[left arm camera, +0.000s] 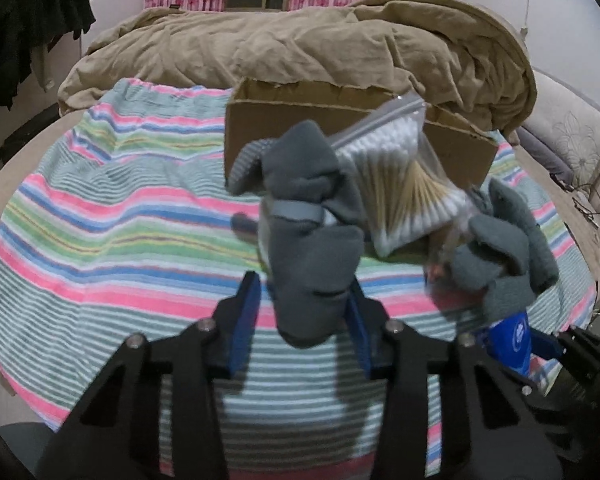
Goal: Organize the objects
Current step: 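Grasp the blue Vinda tissue pack with the right gripper while the left gripper grasps a gray sock, then carry the tissue pack with the right gripper into the box while the left gripper drops the sock in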
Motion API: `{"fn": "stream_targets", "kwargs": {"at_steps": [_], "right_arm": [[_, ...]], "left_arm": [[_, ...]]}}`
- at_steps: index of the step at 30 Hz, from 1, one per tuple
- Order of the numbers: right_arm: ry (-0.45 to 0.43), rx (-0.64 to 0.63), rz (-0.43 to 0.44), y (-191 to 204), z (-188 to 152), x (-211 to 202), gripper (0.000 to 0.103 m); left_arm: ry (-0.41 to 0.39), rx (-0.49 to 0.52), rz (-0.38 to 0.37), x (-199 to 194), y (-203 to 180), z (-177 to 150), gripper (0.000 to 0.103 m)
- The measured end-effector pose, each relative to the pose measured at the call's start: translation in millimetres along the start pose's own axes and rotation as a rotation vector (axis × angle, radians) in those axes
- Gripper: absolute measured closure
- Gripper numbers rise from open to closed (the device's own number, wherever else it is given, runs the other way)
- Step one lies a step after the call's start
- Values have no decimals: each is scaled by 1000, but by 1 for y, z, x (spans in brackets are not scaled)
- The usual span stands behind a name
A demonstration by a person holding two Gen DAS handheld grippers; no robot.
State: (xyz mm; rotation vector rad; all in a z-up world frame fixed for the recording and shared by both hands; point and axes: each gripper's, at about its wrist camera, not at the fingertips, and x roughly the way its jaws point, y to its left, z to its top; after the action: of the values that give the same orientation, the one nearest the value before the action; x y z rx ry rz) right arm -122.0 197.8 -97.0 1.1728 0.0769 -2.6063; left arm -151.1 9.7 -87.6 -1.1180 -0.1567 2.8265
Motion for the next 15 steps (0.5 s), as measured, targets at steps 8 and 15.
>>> {"fn": "stream_targets", "kwargs": {"at_steps": [8,15], "right_arm": [[-31,-14,23,9,-1,-22,51],[-80,5,43,10,4,-53,51]], "left_arm": [[-35,13,-35,-25,-1,-6,81],[-79,12,-72,-60,-2,-2,83]]}}
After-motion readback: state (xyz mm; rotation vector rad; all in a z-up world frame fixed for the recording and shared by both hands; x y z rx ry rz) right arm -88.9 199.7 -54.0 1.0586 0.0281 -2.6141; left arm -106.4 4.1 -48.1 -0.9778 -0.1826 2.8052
